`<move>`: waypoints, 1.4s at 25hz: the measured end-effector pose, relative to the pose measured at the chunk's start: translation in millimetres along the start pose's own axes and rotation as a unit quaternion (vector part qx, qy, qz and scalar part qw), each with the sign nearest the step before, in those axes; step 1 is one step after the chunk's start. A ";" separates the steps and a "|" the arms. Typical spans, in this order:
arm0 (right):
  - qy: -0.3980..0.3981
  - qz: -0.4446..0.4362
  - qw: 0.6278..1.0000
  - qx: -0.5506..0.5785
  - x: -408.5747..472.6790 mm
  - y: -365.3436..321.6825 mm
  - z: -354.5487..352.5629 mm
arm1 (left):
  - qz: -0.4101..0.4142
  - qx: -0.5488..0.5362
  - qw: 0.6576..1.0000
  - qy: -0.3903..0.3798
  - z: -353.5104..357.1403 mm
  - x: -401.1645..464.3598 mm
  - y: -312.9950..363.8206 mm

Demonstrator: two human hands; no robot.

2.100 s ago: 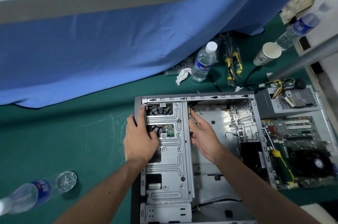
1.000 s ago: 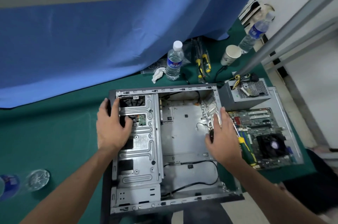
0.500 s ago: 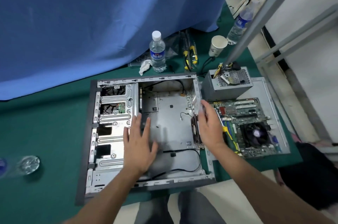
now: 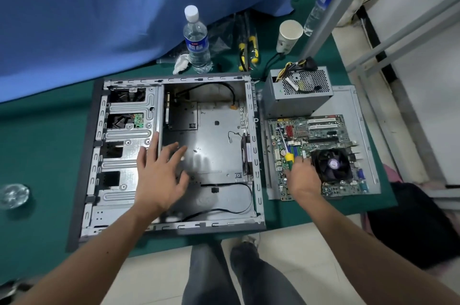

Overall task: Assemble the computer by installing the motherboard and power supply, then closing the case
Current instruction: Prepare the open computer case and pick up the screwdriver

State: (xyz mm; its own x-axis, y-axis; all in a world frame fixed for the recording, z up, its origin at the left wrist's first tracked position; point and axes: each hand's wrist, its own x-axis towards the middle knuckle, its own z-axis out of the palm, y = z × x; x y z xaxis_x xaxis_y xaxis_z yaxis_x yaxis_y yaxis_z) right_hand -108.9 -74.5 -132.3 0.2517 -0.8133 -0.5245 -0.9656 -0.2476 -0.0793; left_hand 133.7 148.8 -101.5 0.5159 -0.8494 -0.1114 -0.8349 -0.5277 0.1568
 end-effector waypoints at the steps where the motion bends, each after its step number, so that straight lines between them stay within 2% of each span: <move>1: -0.001 0.000 1.000 0.009 0.7 -0.2 1.8 | 0.003 0.003 1.000 0.002 1.9 0.3 -0.6; 5: 0.005 0.023 0.991 0.133 -4.9 3.2 3.2 | 0.006 0.009 1.000 0.018 8.4 1.6 -3.3; 8: -0.003 0.024 0.984 0.175 -13.1 6.7 4.3 | 0.006 0.012 1.000 0.018 10.8 -1.0 -5.2; 15: -0.059 0.026 0.934 0.352 -8.9 -10.5 7.1 | 0.010 0.015 1.000 0.026 14.0 1.1 -7.2; 19: -0.073 0.049 0.954 0.288 -17.5 -10.0 17.4 | 0.010 0.016 0.999 0.031 14.7 -0.9 -9.2; 22: -0.049 0.029 0.966 0.251 -14.8 -13.9 21.4 | 0.009 0.018 0.999 0.029 15.3 0.5 -8.7; 35: -0.010 0.036 0.981 0.190 1.9 -38.6 44.0 | 0.009 0.017 0.999 0.032 17.4 0.9 -9.5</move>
State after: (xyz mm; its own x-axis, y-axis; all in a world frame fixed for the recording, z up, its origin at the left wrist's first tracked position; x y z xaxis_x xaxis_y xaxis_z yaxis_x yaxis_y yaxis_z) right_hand -74.1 -43.4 -167.5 0.1833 -0.8102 -0.5567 -0.9363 0.0286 -0.3499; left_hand 138.8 153.3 -120.2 0.5107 -0.8585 -0.0452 -0.8499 -0.5121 0.1240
